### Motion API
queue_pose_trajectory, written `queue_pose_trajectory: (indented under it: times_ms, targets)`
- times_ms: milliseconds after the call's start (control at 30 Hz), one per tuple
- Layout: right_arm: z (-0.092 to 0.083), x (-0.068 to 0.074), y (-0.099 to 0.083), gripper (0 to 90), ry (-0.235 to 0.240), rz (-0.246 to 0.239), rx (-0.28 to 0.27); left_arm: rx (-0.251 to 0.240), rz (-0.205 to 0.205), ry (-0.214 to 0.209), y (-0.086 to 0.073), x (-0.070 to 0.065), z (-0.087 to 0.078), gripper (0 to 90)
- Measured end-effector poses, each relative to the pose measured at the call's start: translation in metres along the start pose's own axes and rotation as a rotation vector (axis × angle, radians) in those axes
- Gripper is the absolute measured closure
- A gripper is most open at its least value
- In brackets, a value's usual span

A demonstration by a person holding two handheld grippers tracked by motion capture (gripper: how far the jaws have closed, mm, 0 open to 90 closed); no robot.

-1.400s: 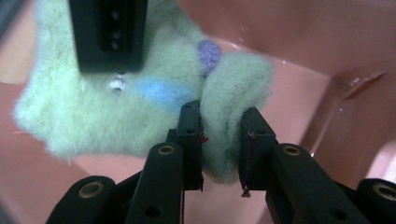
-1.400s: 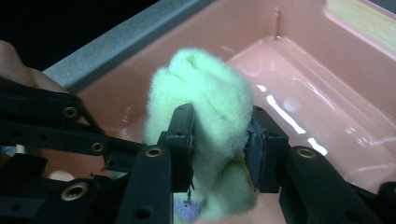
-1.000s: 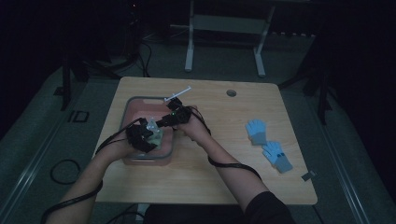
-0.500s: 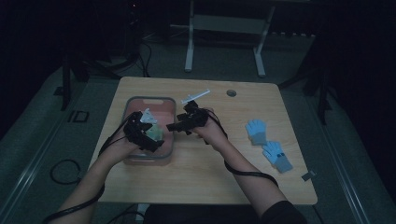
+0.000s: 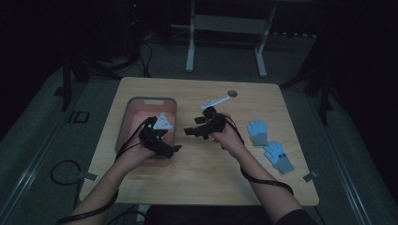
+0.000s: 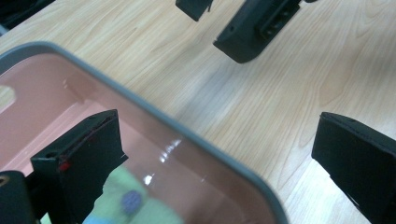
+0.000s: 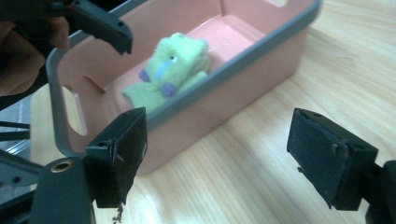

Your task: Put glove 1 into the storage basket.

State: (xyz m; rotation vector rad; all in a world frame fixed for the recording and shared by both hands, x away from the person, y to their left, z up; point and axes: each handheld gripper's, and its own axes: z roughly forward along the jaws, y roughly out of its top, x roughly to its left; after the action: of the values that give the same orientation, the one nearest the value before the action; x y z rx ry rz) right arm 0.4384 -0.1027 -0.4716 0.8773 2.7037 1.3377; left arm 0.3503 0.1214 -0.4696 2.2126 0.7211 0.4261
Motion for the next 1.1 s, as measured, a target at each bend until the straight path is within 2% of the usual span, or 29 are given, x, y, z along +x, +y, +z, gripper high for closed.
queue_pose_trajectory:
  times_ms: [100, 233, 300, 433, 467, 533, 700, 733, 800, 833, 867, 933, 967, 1100]
  targets:
    - [-0.007, -0.003, -0.006, 20.2, -0.008, -0.011, -0.01, -0.019, 0.006, 0.006, 0.002, -0.006, 0.002, 2.1]
    - [-0.013, -0.007, -0.017, 21.4, 0.0, -0.015, 0.015, -0.038, 0.033, -0.003, 0.006, -0.014, 0.006, 2.1]
    - [-0.016, -0.009, -0.023, 21.0, -0.011, -0.015, 0.025, -0.05, 0.027, -0.031, 0.007, -0.016, 0.008, 2.1]
    - [-0.024, -0.013, -0.035, 18.0, -0.021, 0.005, 0.012, -0.055, 0.02, -0.047, 0.008, -0.019, 0.013, 2.1]
    - [-0.028, -0.014, -0.038, 23.2, -0.023, 0.024, 0.015, -0.056, 0.021, -0.058, 0.009, -0.021, 0.015, 2.1]
    - [-0.033, -0.016, -0.043, 23.5, -0.016, 0.05, 0.018, -0.057, 0.034, -0.074, 0.011, -0.027, 0.019, 2.1]
    - [-0.043, -0.021, -0.053, 16.0, -0.038, 0.035, -0.005, -0.067, 0.043, -0.081, 0.014, -0.036, 0.025, 2.1]
    - [-0.049, -0.024, -0.058, 14.5, -0.051, 0.05, -0.021, -0.07, 0.057, -0.076, 0.016, -0.041, 0.029, 2.1]
    - [-0.051, -0.025, -0.06, 14.5, -0.058, 0.05, -0.028, -0.07, 0.057, -0.076, 0.016, -0.041, 0.029, 2.1]
    - [-0.057, -0.026, -0.065, 14.0, -0.102, 0.04, -0.039, -0.071, 0.065, -0.079, 0.017, -0.048, 0.033, 2.1]
    - [-0.059, -0.027, -0.068, 14.0, -0.12, 0.032, -0.043, -0.077, 0.064, -0.086, 0.018, -0.053, 0.036, 2.1]
    - [-0.061, -0.028, -0.07, 13.5, -0.133, 0.03, -0.045, -0.078, 0.067, -0.093, 0.019, -0.056, 0.038, 2.1]
    - [-0.065, -0.029, -0.075, 13.0, -0.161, 0.021, -0.051, -0.079, 0.069, -0.095, 0.019, -0.061, 0.042, 2.1]
    - [-0.074, -0.031, -0.083, 15.8, -0.172, 0.012, -0.052, -0.087, 0.069, -0.108, 0.02, -0.066, 0.046, 2.0]
